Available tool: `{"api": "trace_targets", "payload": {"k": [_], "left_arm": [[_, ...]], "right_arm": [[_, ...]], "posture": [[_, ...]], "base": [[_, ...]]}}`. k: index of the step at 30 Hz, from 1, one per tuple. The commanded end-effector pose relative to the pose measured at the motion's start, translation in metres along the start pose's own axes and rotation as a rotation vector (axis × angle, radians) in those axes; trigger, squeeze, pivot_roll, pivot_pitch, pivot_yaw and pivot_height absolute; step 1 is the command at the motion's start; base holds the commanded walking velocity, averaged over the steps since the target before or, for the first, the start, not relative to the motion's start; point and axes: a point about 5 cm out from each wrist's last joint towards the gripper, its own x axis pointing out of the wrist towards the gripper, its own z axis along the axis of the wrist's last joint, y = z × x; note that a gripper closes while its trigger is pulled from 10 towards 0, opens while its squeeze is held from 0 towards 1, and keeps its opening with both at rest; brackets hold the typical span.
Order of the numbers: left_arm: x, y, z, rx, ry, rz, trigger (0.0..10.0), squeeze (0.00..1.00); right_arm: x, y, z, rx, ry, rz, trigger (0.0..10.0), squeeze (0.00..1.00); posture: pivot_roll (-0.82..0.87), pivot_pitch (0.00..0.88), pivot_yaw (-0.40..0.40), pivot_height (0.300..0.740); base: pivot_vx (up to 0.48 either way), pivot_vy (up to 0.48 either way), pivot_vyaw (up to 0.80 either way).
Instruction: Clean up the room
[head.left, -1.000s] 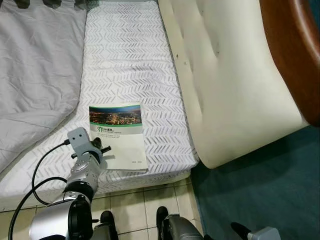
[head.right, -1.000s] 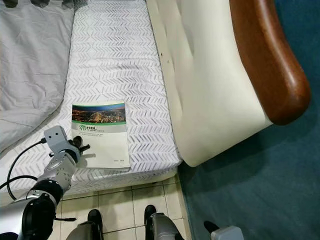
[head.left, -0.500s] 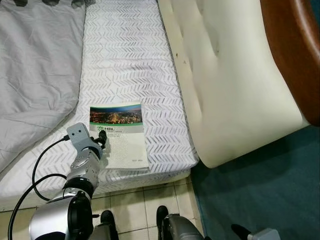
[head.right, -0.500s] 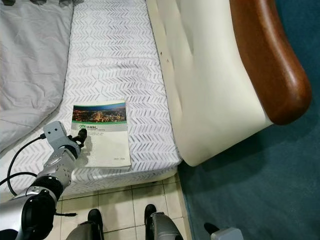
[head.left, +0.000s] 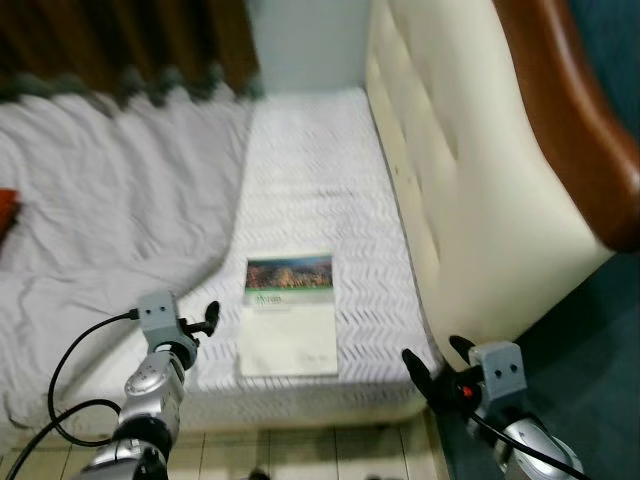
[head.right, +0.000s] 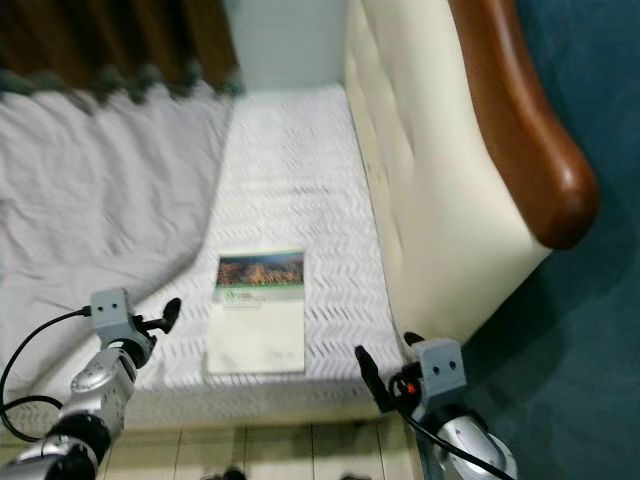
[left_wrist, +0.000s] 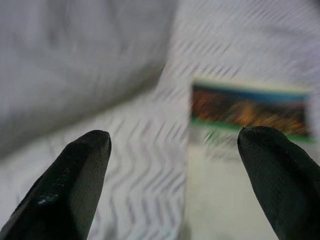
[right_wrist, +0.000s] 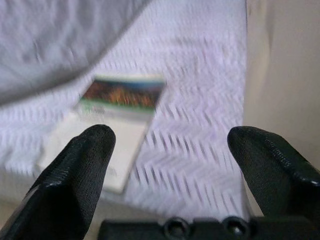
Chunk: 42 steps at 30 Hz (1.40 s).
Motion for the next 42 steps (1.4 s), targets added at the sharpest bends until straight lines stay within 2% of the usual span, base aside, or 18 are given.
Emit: {"api": "trace_targets", "payload": {"k": [1, 2, 3, 4, 6, 7, 8, 9, 10, 12, 14, 16, 17, 23, 30, 35, 39, 42], "left_arm": [[-0.006, -0.005, 0.005, 0.075, -0.068, -0.058, 10.0, 1.0], [-0.006, -0.005, 0.005, 0.075, -0.068, -0.058, 10.0, 1.0], [-0.023, -0.014, 0.012, 0.254, -0.161, -0.139, 10.0, 1.0], [-0.023, -0.014, 0.012, 0.254, -0.161, -0.139, 10.0, 1.0], [-0.039, -0.029, 0.012, 0.433, -0.231, -0.216, 10.0, 1.0], [-0.044, -0.035, 0.011, 0.482, -0.25, -0.247, 10.0, 1.0], [-0.047, -0.041, 0.01, 0.491, -0.258, -0.281, 10.0, 1.0], [-0.051, -0.05, 0.012, 0.48, -0.282, -0.332, 10.0, 0.95], [-0.055, -0.058, 0.015, 0.458, -0.308, -0.37, 10.0, 0.0], [-0.052, -0.071, 0.018, 0.406, -0.32, -0.379, 10.0, 0.0], [-0.044, -0.071, 0.024, 0.342, -0.299, -0.299, 10.0, 0.0], [-0.041, -0.07, 0.026, 0.337, -0.293, -0.274, 10.0, 0.0], [-0.033, -0.069, 0.028, 0.275, -0.263, -0.253, 10.0, 0.0], [-0.027, -0.069, 0.024, 0.241, -0.212, -0.252, 10.0, 0.0], [-0.031, -0.069, 0.009, 0.242, -0.152, -0.244, 10.0, 0.0], [-0.039, -0.066, 0.007, 0.256, -0.172, -0.258, 10.0, 0.0], [-0.059, -0.061, 0.008, 0.295, -0.228, -0.279, 10.0, 0.0], [-0.059, -0.055, 0.004, 0.253, -0.194, -0.246, 10.0, 0.0]], "right_arm": [[0.007, 0.001, -0.004, 0.023, -0.009, 0.001, 10.0, 0.0], [0.007, 0.001, -0.004, 0.023, -0.009, 0.001, 10.0, 0.0], [0.016, 0.001, -0.005, 0.061, -0.048, -0.038, 10.0, 0.0], [0.016, 0.001, -0.005, 0.061, -0.048, -0.038, 10.0, 0.0], [0.021, -0.001, -0.008, 0.086, -0.069, -0.1, 10.0, 0.0], [0.023, -0.002, -0.009, 0.101, -0.077, -0.129, 10.0, 0.0], [0.024, -0.002, -0.01, 0.109, -0.082, -0.146, 10.0, 0.0], [0.026, -0.002, -0.01, 0.106, -0.089, -0.16, 10.0, 0.0], [0.026, -0.002, -0.011, 0.102, -0.091, -0.165, 10.0, 0.0], [0.028, -0.003, -0.014, 0.082, -0.09, -0.18, 10.0, 0.0], [0.032, -0.006, -0.016, 0.078, -0.093, -0.205, 10.0, 0.0], [0.033, -0.009, -0.016, 0.081, -0.094, -0.213, 10.0, 0.0], [0.039, -0.017, -0.015, 0.07, -0.092, -0.241, 10.0, 0.0], [0.046, -0.029, -0.009, 0.071, -0.101, -0.271, 10.0, 0.0], [0.042, -0.033, -0.013, 0.052, -0.097, -0.268, 10.0, 0.0], [0.036, -0.033, -0.015, 0.029, -0.111, -0.309, 10.0, 0.0], [0.01, -0.04, -0.016, 0.008, -0.164, -0.412, 10.0, 0.0], [0.008, -0.038, -0.026, 0.043, -0.119, -0.4, 10.0, 0.0]], "posture": [[-0.07, 0.0, 0.002, 0.74], [-0.07, 0.0, 0.002, 0.74], [-0.01, 0.0, 0.008, 0.74], [-0.01, 0.0, 0.008, 0.74], [0.01, 0.0, 0.006, 0.74], [0.01, 0.0, 0.009, 0.74], [0.01, 0.0, 0.011, 0.74], [0.01, 0.0, 0.01, 0.74], [0.01, 0.0, 0.01, 0.74], [0.02, 0.0, 0.011, 0.74], [0.02, 0.0, 0.011, 0.74], [0.01, 0.0, 0.008, 0.74], [0.0, 0.0, -0.004, 0.74], [-0.02, 0.0, -0.008, 0.74], [-0.03, 0.0, -0.015, 0.74], [-0.02, 0.0, -0.023, 0.74], [-0.01, 0.0, -0.026, 0.74], [-0.01, 0.0, -0.026, 0.74]], "base": [[0.0, 0.0, 0.0], [0.0, 0.0, 0.0], [0.0, 0.0, 0.0], [0.0, 0.0, 0.0], [0.0, 0.0, 0.0], [0.0, 0.0, 0.0], [0.0, 0.0, 0.0], [0.0, 0.0, 0.0], [0.0, 0.0, 0.0], [0.0, 0.0, 0.0], [0.0, 0.0, 0.0], [0.0, 0.0, 0.0], [0.0, 0.0, 0.0], [0.0, 0.146, 0.0], [0.0, 0.44, 0.0], [0.0, 0.445, 0.0], [0.0, 0.457, 0.0], [0.0, 0.459, 0.0]]}}
